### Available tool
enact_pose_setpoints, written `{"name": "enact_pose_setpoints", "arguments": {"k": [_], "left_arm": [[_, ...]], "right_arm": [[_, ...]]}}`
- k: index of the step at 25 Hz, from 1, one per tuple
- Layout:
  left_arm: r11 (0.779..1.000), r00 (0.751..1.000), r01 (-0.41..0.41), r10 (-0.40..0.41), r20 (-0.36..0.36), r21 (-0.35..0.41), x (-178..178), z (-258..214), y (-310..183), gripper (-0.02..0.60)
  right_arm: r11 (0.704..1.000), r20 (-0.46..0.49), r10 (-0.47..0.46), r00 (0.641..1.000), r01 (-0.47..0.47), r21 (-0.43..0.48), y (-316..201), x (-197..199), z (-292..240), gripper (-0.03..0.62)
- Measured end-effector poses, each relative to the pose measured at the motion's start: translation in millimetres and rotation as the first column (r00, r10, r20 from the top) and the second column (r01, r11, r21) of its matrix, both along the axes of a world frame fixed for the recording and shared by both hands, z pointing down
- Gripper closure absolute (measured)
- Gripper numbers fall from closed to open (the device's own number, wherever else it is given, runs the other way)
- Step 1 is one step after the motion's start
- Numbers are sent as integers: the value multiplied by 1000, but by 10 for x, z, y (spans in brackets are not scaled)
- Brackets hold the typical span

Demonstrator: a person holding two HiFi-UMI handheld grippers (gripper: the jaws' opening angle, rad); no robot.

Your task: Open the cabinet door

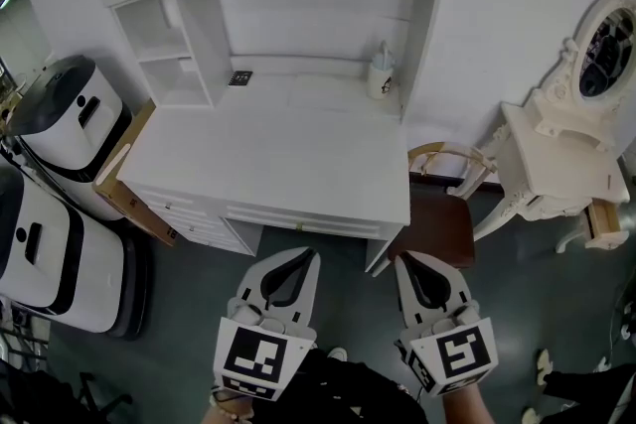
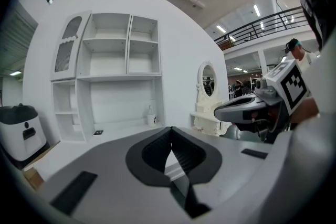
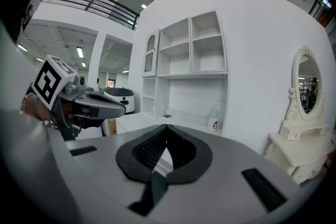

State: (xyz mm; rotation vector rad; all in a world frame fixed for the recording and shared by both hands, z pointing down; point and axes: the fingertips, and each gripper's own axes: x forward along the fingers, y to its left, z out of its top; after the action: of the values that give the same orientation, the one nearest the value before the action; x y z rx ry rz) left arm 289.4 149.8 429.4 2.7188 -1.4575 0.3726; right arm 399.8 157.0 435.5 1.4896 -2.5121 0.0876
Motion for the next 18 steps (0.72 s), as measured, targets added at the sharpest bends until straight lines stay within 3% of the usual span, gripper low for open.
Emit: {"name": "enact_pose_setpoints", "arguments": {"k": [18], "left_arm": [[999, 999, 38, -38, 15, 20, 96, 8, -70, 581]], "right_arm": [[1000, 7, -19, 1000, 19, 0, -77, 187, 58, 593]]}}
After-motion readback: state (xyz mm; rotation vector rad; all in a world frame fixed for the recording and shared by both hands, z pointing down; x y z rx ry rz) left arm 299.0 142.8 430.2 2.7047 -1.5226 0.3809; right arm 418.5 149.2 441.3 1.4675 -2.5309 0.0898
